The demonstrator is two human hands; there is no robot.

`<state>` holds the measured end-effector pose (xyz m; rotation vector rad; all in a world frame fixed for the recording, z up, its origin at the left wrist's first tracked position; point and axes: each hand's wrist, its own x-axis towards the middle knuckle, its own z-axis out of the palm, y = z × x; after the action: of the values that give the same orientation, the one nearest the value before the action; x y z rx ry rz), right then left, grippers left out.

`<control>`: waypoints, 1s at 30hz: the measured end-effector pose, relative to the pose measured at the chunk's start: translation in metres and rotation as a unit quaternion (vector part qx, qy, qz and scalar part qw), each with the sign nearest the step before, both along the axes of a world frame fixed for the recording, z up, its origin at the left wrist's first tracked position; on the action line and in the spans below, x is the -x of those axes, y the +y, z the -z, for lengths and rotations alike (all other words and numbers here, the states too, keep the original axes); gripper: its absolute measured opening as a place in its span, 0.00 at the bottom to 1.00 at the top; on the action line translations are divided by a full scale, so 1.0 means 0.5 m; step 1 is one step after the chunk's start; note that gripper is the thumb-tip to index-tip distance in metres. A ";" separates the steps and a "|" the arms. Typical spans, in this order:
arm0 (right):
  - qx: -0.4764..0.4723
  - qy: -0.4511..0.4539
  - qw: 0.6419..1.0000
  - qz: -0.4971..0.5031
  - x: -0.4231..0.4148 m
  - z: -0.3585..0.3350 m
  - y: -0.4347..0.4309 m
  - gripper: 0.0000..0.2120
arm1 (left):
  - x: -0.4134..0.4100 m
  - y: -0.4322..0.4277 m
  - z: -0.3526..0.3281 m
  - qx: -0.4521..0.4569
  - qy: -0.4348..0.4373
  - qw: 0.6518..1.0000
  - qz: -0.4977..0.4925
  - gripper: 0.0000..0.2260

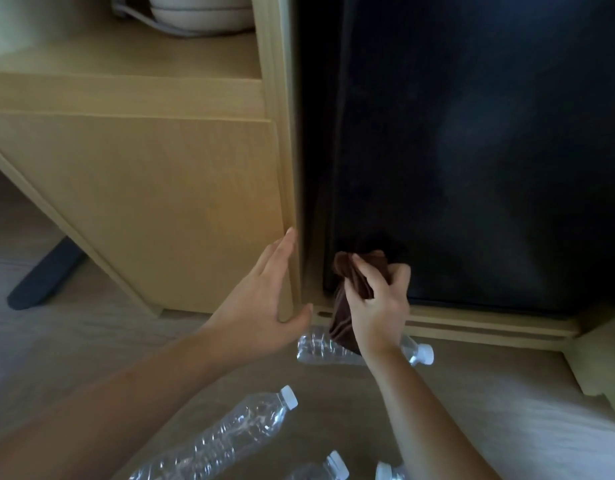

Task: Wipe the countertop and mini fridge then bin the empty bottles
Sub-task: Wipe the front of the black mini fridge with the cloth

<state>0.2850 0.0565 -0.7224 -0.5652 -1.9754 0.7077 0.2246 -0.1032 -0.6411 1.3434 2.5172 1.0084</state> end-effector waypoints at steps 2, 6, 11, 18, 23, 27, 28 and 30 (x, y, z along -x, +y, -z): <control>0.009 0.039 0.999 0.006 0.013 -0.048 -0.004 0.18 | 0.000 0.000 -0.002 -0.008 0.005 1.000 -0.002 0.38; -0.017 0.078 0.997 0.022 0.059 -0.121 -0.025 0.18 | -0.006 -0.003 -0.006 -0.033 0.015 0.999 0.005 0.37; -0.051 -0.048 0.997 -0.016 0.043 -0.031 -0.053 0.17 | -0.004 -0.018 -0.015 -0.047 0.015 0.999 0.014 0.36; 0.024 0.012 1.000 -0.008 0.050 -0.058 -0.058 0.17 | -0.004 -0.036 -0.014 -0.059 0.005 0.998 0.006 0.36; -0.007 0.040 0.999 0.013 0.078 -0.124 -0.053 0.18 | 0.003 -0.032 -0.012 -0.064 0.016 0.998 0.002 0.35; -0.028 -0.057 0.998 -0.023 0.050 -0.042 -0.061 0.16 | 0.002 -0.031 -0.009 -0.056 0.005 0.998 -0.003 0.36; -0.018 -0.083 0.996 -0.033 0.044 -0.018 -0.061 0.15 | 0.000 -0.031 -0.008 -0.052 0.000 0.999 -0.005 0.36; 0.001 -0.122 0.992 -0.034 0.038 0.024 -0.060 0.15 | -0.007 -0.033 -0.009 -0.043 -0.006 0.999 -0.009 0.37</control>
<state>0.2663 0.0267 -0.7343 -0.6113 -2.2307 0.7097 0.2280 -0.1196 -0.6368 1.3349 2.5073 1.1386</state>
